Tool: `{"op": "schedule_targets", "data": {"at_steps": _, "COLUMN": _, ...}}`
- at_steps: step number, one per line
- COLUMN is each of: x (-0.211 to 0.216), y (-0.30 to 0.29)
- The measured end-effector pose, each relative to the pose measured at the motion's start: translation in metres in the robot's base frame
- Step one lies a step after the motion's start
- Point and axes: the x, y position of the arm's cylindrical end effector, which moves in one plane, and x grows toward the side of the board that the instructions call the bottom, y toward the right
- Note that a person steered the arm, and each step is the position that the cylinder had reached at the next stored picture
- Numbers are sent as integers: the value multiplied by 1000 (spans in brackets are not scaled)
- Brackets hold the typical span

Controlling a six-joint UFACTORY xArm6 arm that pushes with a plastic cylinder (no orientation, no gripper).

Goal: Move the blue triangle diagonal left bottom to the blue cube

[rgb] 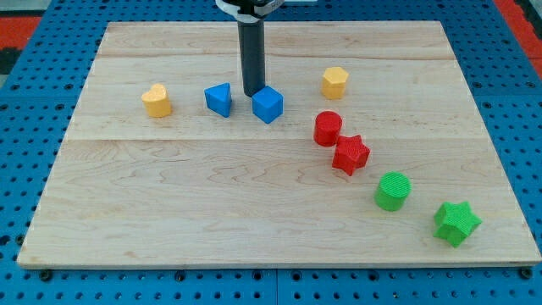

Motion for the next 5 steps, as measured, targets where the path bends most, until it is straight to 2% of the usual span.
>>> {"op": "schedule_targets", "data": {"at_steps": 1, "x": -21, "y": 0}}
{"op": "schedule_targets", "data": {"at_steps": 2, "x": -4, "y": -26}}
{"op": "schedule_targets", "data": {"at_steps": 3, "x": 28, "y": -28}}
{"op": "schedule_targets", "data": {"at_steps": 5, "x": -19, "y": -43}}
